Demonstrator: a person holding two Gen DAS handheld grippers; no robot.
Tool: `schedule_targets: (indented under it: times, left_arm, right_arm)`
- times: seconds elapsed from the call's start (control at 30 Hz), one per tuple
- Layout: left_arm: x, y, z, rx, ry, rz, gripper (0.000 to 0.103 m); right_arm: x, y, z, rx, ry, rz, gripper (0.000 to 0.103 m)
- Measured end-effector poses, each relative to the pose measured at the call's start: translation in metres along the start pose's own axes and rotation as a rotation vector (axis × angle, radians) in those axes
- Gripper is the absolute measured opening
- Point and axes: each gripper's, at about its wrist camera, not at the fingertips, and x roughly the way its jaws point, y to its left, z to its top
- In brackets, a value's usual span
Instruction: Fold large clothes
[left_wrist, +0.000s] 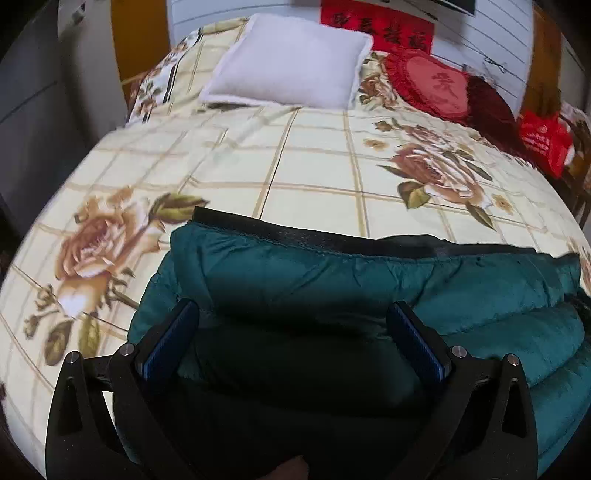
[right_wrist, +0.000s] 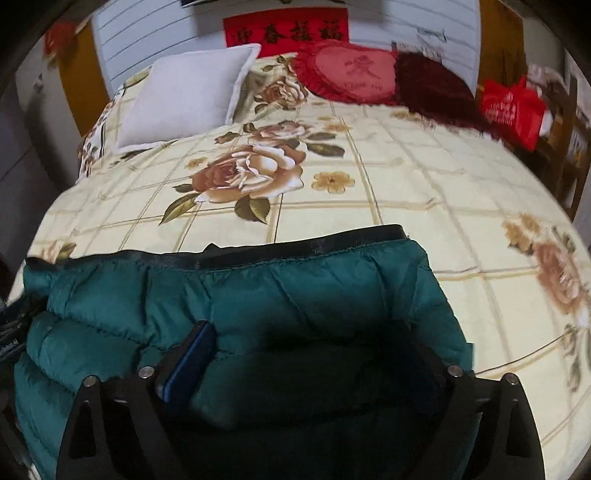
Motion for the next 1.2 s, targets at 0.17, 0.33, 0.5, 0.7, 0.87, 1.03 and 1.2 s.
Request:
schedule_targets:
  times: [0.17,0.33,0.5,0.7,0.87,1.03,1.2]
  left_arm:
    - [0.014,-0.002,0.002,0.0,0.039,0.015,0.103]
    - [0.021,-0.004,0.005,0.013,0.064,0.025,0.103]
    - [0.016,-0.004,0.006,0.017,0.061,0.023,0.103]
    - [-0.035,0.006,0.012,0.012,-0.051,-0.013,0.103]
    - [-0.091,0.037,-0.013,0.033,-0.114,-0.065,0.103]
    - [-0.081,0.084,-0.066,0.026,0.012,-0.091,0.103]
    - [-0.076,0.115,-0.084,-0.071,0.061,-0.218,0.103]
  right_arm:
    - [0.019,-0.006,0.005,0.021,0.039,0.031,0.103]
    - [0.024,-0.005,0.007,0.022,0.051,0.035,0.103]
    - [0.022,-0.003,0.007,0.019,0.041,0.028,0.103]
    - [-0.028,-0.006,0.008,0.049,-0.117,0.058,0.102]
    - [-0.107,-0.026,-0.012,0.047,-0.261,0.116,0.103]
    - [-0.115,-0.068,-0.069,0.071,-0.192,0.189,0.103]
    - [-0.107,-0.078,-0.092,0.065,-0.123,0.282,0.103]
